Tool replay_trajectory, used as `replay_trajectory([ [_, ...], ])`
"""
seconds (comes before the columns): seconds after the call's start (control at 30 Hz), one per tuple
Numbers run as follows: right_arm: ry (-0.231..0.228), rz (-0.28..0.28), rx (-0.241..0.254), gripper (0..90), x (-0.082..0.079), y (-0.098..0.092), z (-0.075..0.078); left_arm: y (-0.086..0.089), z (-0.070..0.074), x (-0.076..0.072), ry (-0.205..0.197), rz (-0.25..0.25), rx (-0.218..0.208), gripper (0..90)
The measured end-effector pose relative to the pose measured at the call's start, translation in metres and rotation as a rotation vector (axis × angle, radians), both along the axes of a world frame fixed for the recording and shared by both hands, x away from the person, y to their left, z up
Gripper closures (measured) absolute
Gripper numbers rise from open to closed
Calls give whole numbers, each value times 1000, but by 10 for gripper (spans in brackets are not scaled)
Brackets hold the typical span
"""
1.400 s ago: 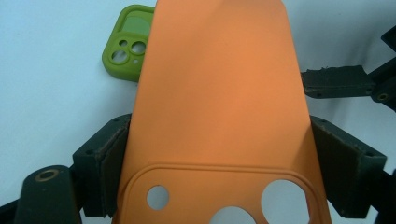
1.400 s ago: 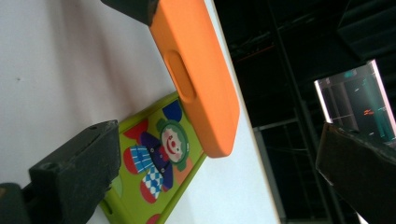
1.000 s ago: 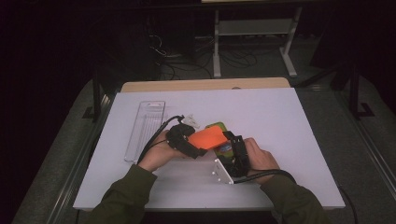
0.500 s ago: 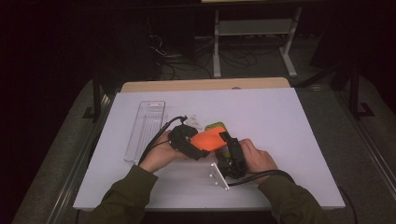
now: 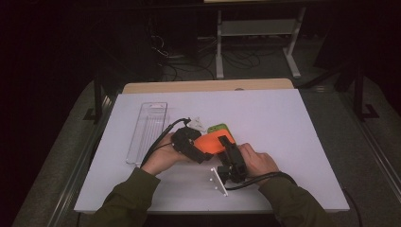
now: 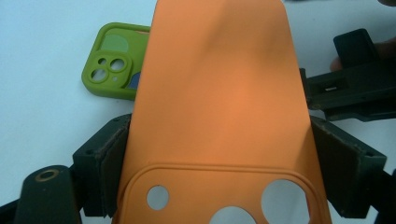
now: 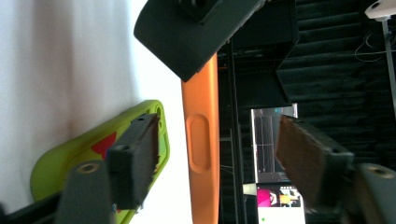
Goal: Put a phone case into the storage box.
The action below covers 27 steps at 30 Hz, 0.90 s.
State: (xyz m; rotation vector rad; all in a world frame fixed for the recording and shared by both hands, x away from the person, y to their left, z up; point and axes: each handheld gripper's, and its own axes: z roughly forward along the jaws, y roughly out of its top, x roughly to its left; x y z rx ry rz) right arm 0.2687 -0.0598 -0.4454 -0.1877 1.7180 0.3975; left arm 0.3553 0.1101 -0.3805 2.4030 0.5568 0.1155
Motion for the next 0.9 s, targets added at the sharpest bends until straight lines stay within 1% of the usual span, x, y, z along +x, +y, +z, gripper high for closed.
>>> replay_trajectory([
  [0.13,-3,1,-7,444,0,0,0,-1,0,-1,-2,1,-3,151],
  [0.37,5,10,-17,579,-2,1,0,-2,-1,-1,2,-7,2,151],
  [0.47,10,18,-18,640,-3,1,0,-1,0,-1,-4,-6,-3,151],
  [0.67,17,23,-28,709,-3,1,0,-2,0,-1,0,2,-16,151],
  [0.77,25,26,-36,738,-3,1,-1,-1,0,-1,3,0,-12,151],
  [0.8,26,25,-37,741,-3,1,-1,-1,0,-1,1,-8,-3,151],
  [0.9,21,26,-39,762,-4,1,-3,-1,-1,0,12,-11,-5,150],
])
